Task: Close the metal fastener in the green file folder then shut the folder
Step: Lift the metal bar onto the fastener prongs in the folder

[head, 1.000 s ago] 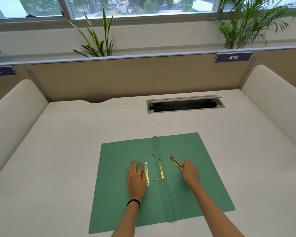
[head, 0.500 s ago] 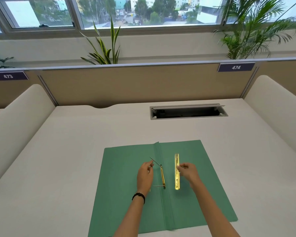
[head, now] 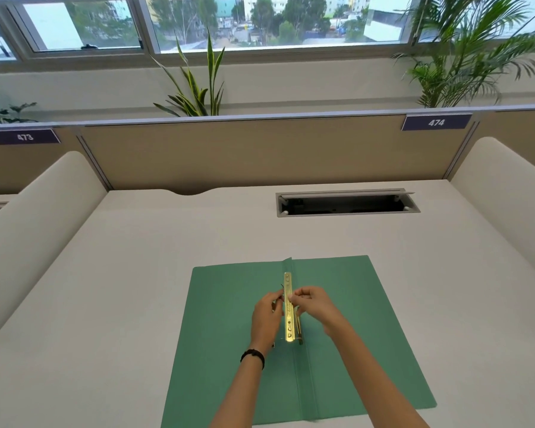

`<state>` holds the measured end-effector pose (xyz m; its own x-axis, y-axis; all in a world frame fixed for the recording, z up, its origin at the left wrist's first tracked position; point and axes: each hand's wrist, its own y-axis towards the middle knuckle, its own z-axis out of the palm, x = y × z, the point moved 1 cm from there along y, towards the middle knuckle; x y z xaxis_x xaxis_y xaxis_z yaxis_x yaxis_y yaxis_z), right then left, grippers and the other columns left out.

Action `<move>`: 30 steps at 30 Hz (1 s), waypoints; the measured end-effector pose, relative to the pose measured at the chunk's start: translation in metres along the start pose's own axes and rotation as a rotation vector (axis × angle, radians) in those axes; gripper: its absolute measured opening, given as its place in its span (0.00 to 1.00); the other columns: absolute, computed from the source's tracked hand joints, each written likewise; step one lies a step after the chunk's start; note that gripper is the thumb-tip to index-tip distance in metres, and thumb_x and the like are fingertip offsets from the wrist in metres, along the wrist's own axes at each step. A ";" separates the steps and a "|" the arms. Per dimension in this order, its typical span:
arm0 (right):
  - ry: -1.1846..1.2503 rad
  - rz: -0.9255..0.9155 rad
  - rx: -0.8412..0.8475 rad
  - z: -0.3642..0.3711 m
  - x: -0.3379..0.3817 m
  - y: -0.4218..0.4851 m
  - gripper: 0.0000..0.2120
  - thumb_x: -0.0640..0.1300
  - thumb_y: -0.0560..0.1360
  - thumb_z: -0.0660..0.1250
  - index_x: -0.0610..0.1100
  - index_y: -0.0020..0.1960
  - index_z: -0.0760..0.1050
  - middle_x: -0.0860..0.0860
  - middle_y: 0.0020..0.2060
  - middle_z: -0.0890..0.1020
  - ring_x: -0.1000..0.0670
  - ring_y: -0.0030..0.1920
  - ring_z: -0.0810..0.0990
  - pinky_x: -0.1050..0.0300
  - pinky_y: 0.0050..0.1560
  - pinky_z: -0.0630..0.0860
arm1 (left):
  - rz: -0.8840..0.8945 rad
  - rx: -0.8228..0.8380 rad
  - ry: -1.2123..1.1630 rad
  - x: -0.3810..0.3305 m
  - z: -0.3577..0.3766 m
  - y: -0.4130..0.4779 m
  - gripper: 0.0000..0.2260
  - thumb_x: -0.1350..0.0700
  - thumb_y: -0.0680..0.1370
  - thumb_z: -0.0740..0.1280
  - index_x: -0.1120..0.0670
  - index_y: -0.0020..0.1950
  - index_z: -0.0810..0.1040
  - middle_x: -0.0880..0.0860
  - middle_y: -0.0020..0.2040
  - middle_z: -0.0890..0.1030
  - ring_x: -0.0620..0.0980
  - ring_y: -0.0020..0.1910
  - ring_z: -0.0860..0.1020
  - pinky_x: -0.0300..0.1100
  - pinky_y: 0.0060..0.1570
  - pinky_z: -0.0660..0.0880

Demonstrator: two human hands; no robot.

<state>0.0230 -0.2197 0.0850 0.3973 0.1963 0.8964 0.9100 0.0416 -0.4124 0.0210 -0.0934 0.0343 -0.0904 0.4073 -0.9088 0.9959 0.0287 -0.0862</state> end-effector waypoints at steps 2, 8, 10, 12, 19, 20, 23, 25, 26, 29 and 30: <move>-0.018 -0.004 0.004 0.001 0.001 0.001 0.04 0.38 0.76 0.66 0.39 0.44 0.78 0.50 0.34 0.81 0.55 0.29 0.76 0.68 0.35 0.76 | 0.007 0.003 -0.006 0.001 0.001 0.001 0.11 0.60 0.81 0.60 0.54 0.55 0.82 0.52 0.43 0.81 0.49 0.41 0.78 0.37 0.40 0.72; -0.052 -0.005 0.005 0.002 0.006 0.003 0.04 0.38 0.76 0.66 0.40 0.43 0.77 0.50 0.33 0.80 0.55 0.29 0.75 0.65 0.38 0.75 | 0.031 -0.006 0.019 0.002 0.001 0.003 0.10 0.60 0.80 0.61 0.53 0.53 0.82 0.52 0.42 0.81 0.43 0.37 0.75 0.36 0.37 0.70; -0.046 -0.014 0.006 0.002 0.008 0.003 0.04 0.39 0.76 0.66 0.40 0.42 0.77 0.51 0.32 0.80 0.55 0.29 0.75 0.65 0.37 0.74 | 0.032 -0.007 0.021 0.002 0.002 0.004 0.10 0.59 0.81 0.61 0.53 0.53 0.82 0.48 0.39 0.79 0.42 0.36 0.73 0.35 0.36 0.69; -0.052 -0.022 0.007 0.002 0.010 0.003 0.04 0.39 0.76 0.66 0.41 0.42 0.77 0.51 0.32 0.80 0.56 0.29 0.75 0.67 0.36 0.74 | 0.035 -0.010 0.022 0.002 0.002 0.004 0.10 0.59 0.81 0.61 0.54 0.53 0.82 0.45 0.37 0.76 0.40 0.34 0.72 0.33 0.35 0.67; -0.096 -0.003 0.046 0.002 0.010 0.004 0.03 0.38 0.76 0.66 0.39 0.45 0.77 0.52 0.32 0.79 0.59 0.28 0.74 0.73 0.29 0.73 | 0.032 0.009 0.023 0.002 0.001 0.003 0.09 0.58 0.80 0.62 0.55 0.48 0.82 0.44 0.34 0.73 0.41 0.32 0.69 0.34 0.33 0.65; -0.099 0.001 0.049 0.002 0.010 0.004 0.04 0.38 0.76 0.65 0.40 0.43 0.77 0.52 0.32 0.79 0.59 0.28 0.74 0.73 0.28 0.72 | 0.032 0.023 0.013 0.001 0.000 0.002 0.09 0.58 0.80 0.62 0.55 0.49 0.82 0.45 0.34 0.74 0.42 0.32 0.70 0.35 0.34 0.66; -0.119 0.025 0.062 0.001 0.009 0.004 0.07 0.39 0.77 0.65 0.43 0.40 0.76 0.51 0.32 0.79 0.57 0.29 0.73 0.69 0.31 0.72 | -0.009 0.149 -0.060 -0.001 -0.007 0.001 0.10 0.57 0.81 0.61 0.53 0.55 0.81 0.49 0.39 0.78 0.46 0.35 0.72 0.37 0.37 0.70; -0.129 0.042 0.072 0.002 0.007 0.005 0.07 0.38 0.77 0.64 0.43 0.40 0.76 0.51 0.33 0.79 0.55 0.31 0.73 0.66 0.33 0.71 | -0.067 0.296 -0.053 0.000 -0.015 0.000 0.12 0.59 0.82 0.58 0.54 0.60 0.79 0.49 0.39 0.78 0.45 0.34 0.73 0.32 0.36 0.71; -0.130 0.049 0.073 0.001 0.007 0.005 0.07 0.37 0.77 0.64 0.42 0.40 0.76 0.50 0.33 0.79 0.54 0.31 0.74 0.65 0.34 0.71 | -0.105 0.375 -0.005 0.001 -0.019 0.000 0.13 0.60 0.82 0.57 0.56 0.62 0.77 0.49 0.39 0.77 0.43 0.32 0.73 0.30 0.34 0.71; -0.140 0.068 0.059 0.000 0.006 0.006 0.05 0.38 0.77 0.65 0.41 0.42 0.76 0.50 0.33 0.78 0.54 0.31 0.73 0.63 0.34 0.70 | -0.197 0.608 0.089 0.001 -0.030 -0.005 0.13 0.64 0.80 0.58 0.61 0.63 0.75 0.51 0.44 0.78 0.38 0.28 0.73 0.27 0.28 0.68; -0.149 0.073 0.054 0.000 0.006 0.007 0.04 0.39 0.77 0.65 0.41 0.43 0.76 0.51 0.34 0.78 0.54 0.31 0.72 0.64 0.33 0.69 | -0.221 0.670 0.081 0.001 -0.033 -0.007 0.14 0.64 0.80 0.58 0.61 0.64 0.74 0.50 0.45 0.79 0.37 0.28 0.73 0.28 0.28 0.67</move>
<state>0.0313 -0.2181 0.0873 0.4363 0.3437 0.8315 0.8702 0.0740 -0.4872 0.0140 -0.0632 0.0478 -0.2630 0.5238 -0.8102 0.7322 -0.4385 -0.5211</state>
